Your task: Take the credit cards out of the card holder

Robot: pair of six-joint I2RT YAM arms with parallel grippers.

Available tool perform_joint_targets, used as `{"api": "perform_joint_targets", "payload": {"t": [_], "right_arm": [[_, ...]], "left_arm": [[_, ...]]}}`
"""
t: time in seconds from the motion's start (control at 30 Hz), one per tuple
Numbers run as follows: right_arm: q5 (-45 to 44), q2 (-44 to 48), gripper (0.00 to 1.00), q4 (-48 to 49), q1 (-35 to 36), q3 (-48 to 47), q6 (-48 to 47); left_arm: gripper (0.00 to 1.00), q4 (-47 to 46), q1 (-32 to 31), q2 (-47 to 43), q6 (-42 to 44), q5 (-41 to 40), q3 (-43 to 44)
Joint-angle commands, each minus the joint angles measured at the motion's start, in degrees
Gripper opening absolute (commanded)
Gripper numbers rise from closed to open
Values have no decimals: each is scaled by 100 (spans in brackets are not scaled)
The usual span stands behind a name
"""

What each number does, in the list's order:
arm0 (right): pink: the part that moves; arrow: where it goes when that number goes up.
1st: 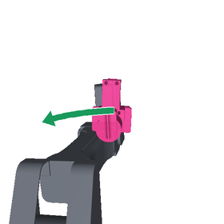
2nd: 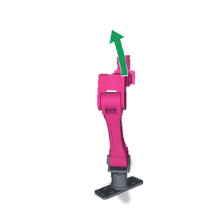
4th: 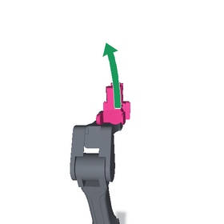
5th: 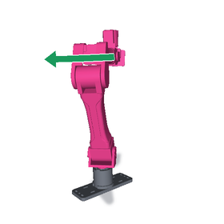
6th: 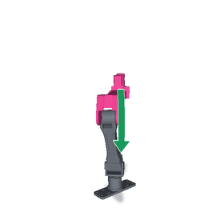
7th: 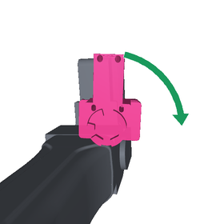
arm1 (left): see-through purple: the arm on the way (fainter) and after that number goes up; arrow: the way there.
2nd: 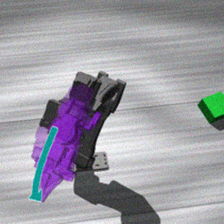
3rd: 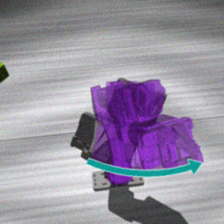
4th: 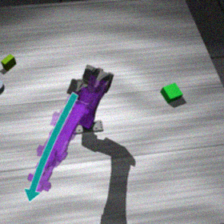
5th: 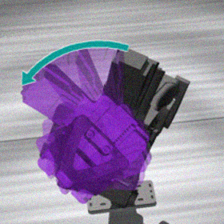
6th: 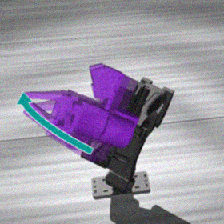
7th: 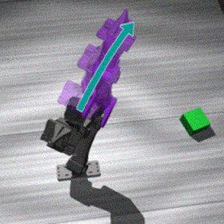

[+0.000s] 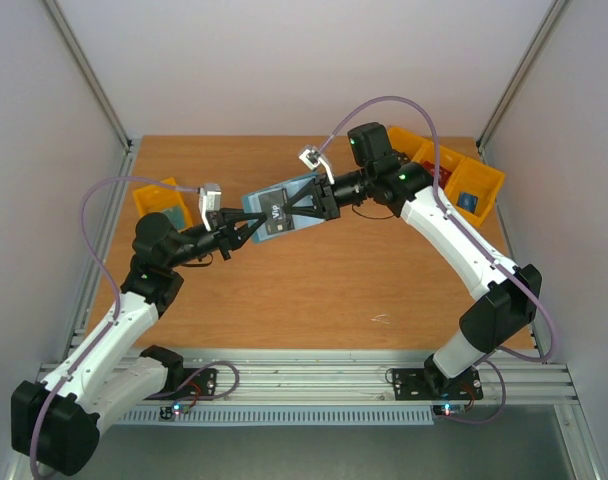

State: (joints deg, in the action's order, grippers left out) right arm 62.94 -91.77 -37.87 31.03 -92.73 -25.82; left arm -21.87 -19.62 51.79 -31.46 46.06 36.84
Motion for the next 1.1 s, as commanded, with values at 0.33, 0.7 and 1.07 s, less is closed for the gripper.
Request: {"api": "perform_joint_targets", "payload": {"t": [0.33, 0.7, 1.07], "right_arm": [[223, 125, 1, -307, -162, -146, -109], [213, 187, 1, -510, -158, -272, -265], [123, 176, 1, -831, -159, -401, -491]], "left_arm": [[6, -377, -20, -52, -50, -8, 16], [12, -257, -17, -65, -79, 34, 34], [22, -253, -16, -57, -91, 77, 54]]}}
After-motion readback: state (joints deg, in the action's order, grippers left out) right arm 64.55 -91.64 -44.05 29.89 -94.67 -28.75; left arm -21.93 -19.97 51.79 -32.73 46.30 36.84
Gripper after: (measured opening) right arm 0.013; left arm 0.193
